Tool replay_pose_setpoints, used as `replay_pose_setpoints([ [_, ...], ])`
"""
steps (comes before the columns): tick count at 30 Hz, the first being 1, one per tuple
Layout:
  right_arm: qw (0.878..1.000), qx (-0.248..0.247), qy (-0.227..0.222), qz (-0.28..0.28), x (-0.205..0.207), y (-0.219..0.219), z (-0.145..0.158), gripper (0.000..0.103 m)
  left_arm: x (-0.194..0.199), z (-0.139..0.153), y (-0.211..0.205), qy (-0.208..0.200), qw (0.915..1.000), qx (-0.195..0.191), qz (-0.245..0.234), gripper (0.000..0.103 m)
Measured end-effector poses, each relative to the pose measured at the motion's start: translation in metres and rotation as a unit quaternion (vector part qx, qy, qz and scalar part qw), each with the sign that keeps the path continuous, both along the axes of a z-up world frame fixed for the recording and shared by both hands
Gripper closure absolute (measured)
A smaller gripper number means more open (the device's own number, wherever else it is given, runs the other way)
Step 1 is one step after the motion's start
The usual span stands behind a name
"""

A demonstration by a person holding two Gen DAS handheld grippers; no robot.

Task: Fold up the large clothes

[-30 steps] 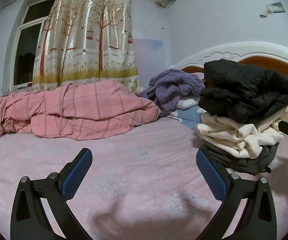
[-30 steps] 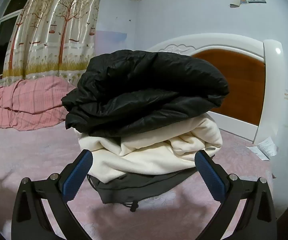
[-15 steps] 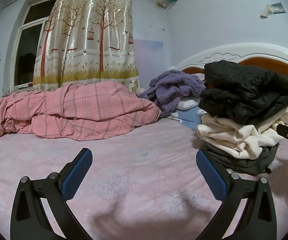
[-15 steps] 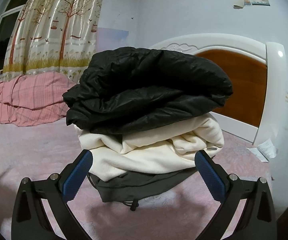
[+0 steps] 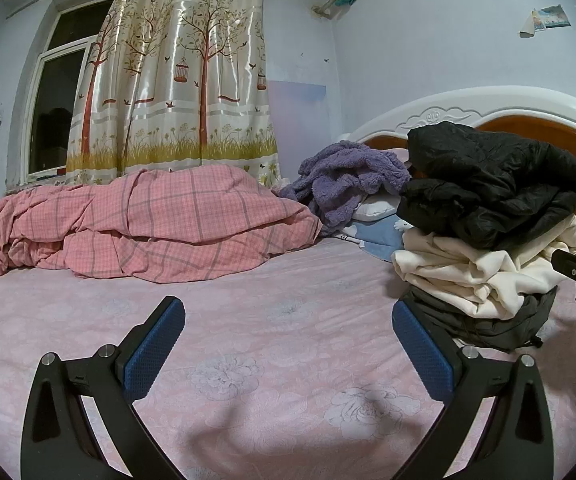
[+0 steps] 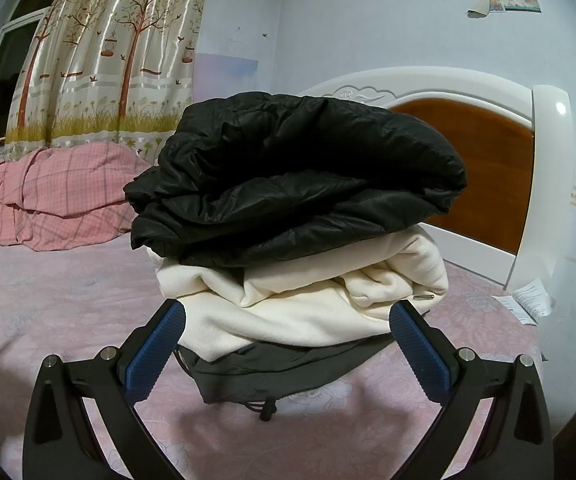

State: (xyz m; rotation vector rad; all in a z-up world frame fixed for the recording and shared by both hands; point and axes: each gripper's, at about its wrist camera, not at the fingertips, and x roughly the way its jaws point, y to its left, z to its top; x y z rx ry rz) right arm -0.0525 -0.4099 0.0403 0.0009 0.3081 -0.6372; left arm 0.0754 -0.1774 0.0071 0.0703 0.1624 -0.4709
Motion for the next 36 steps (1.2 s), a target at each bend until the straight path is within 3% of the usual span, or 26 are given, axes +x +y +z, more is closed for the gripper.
replay_pose_setpoints([
  [36, 1.0, 0.005, 0.009, -0.002, 0.003, -0.0042, -0.0029, 0.0, -0.0017, 0.0008, 0.0037, 0.0, 1.0, 0.003, -0.001, 0.0],
])
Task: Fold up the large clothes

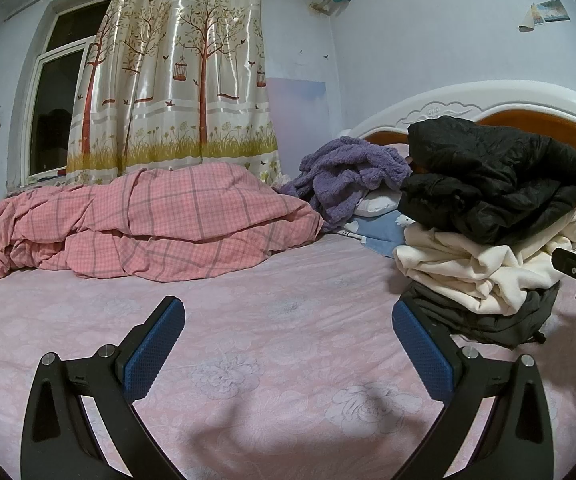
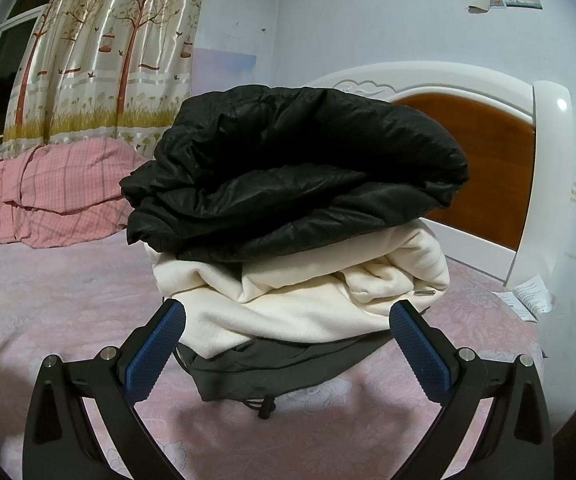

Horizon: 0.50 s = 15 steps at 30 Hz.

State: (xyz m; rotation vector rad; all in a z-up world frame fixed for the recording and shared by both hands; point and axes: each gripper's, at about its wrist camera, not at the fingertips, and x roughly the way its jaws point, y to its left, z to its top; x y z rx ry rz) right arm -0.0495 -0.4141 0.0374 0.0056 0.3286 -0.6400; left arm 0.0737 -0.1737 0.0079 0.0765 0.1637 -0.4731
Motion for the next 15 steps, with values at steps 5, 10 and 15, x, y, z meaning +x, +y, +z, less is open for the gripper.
replay_pose_setpoints([
  [5, 1.0, -0.003, 0.004, 0.001, 0.0009, 0.0, -0.0015, 0.0, 0.0002, -0.0002, 0.0, 0.0, 1.0, 0.0, 0.0, 0.0],
  [10, 1.0, -0.002, 0.005, 0.001, 0.0018, 0.0005, -0.0013, 0.0, 0.001, -0.0006, 0.0047, 0.006, 1.0, -0.002, -0.001, 0.0],
  [15, 1.0, 0.0, 0.004, 0.001, 0.0017, 0.0004, -0.0013, 0.0, 0.0015, -0.0007, 0.0082, 0.008, 1.0, -0.002, -0.003, 0.0],
])
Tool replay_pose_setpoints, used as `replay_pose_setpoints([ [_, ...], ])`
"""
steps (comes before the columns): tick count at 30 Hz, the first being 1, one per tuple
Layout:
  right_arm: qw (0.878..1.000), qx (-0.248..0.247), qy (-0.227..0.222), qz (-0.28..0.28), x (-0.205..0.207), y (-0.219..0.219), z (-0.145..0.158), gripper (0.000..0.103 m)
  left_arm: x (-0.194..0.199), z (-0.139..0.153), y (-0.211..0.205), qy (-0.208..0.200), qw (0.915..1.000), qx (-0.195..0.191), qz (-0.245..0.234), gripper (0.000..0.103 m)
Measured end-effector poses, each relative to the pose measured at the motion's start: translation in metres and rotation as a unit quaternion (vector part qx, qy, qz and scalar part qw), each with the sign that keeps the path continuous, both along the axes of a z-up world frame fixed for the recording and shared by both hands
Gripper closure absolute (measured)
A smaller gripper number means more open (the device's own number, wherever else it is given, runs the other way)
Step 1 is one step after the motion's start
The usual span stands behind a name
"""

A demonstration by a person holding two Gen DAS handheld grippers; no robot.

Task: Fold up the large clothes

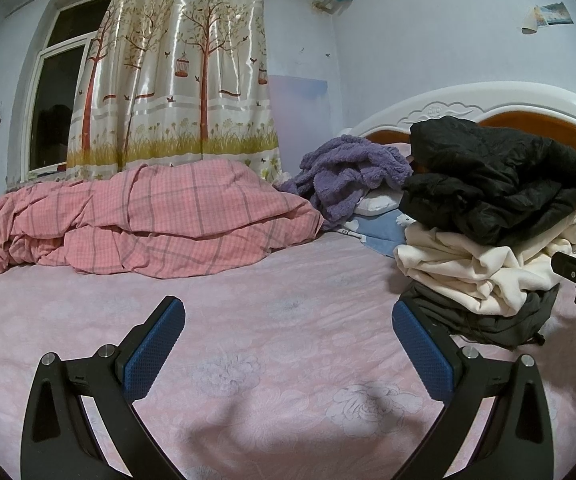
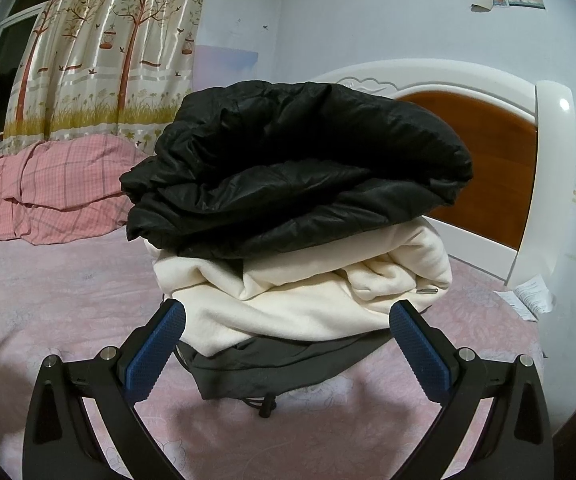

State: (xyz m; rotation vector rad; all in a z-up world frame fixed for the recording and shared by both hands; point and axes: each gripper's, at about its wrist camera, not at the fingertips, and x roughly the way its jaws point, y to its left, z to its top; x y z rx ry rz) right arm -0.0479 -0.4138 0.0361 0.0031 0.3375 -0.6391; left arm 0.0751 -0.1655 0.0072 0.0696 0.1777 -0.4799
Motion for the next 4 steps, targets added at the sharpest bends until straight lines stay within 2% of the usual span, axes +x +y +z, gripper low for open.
replay_pose_setpoints([
  [4, 1.0, 0.0, 0.0, 0.0, -0.0001, -0.0002, -0.0001, 0.0, -0.0001, 0.0001, 0.0006, 0.0, 1.0, 0.001, 0.0, 0.0],
])
